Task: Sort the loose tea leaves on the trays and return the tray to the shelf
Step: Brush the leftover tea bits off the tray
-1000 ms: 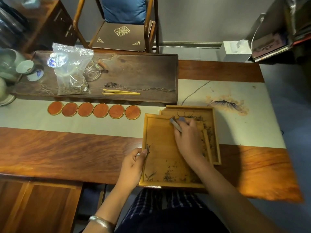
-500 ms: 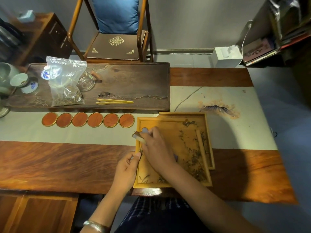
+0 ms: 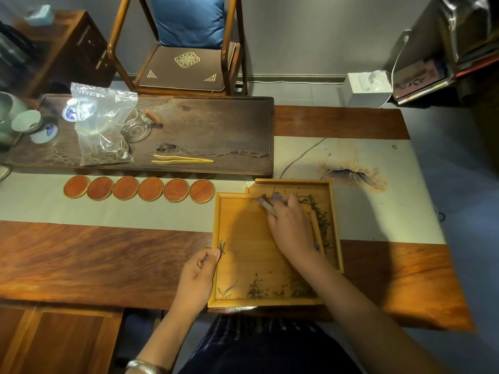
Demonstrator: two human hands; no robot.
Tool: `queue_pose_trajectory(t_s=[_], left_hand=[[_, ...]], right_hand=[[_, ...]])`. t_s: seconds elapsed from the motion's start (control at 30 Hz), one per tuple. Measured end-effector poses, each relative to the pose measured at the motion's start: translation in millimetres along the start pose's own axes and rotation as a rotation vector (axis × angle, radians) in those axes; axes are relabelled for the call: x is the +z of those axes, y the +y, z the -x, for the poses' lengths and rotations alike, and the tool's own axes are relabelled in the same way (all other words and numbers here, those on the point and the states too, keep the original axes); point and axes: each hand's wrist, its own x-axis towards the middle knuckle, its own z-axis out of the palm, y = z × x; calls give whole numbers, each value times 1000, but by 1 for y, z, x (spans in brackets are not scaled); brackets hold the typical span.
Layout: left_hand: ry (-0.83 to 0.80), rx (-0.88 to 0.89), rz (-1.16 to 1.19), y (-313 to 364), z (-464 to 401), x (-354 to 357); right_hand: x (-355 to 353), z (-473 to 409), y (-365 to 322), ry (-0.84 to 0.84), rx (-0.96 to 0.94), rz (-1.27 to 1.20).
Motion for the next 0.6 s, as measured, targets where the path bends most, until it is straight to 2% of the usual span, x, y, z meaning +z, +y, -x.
queue_pose_trajectory(t_s=[0.43, 0.6], left_hand=[[11, 2, 17, -2, -5, -2], [10, 0, 17, -2, -7, -1]], right_hand=[[-6, -12, 43, 42, 233, -26], [-12, -13, 47, 125, 198, -142]])
